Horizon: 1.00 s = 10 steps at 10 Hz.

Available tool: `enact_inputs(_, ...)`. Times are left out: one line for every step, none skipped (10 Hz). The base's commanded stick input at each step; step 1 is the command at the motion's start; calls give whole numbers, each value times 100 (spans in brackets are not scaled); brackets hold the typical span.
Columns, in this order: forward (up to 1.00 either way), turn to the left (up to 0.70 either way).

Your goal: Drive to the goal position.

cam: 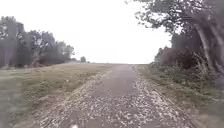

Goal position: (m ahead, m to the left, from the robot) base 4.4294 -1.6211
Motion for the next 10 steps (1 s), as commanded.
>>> enact_inputs(45,-27)
enact_inputs(45,-27)
enact_inputs(45,-27)
enact_inputs(45,-27)
enact_inputs(45,-27)
enact_inputs(45,-27)
enact_inputs(45,-27)
enact_inputs(45,-27)
enact_inputs(45,-27)
enact_inputs(45,-20)
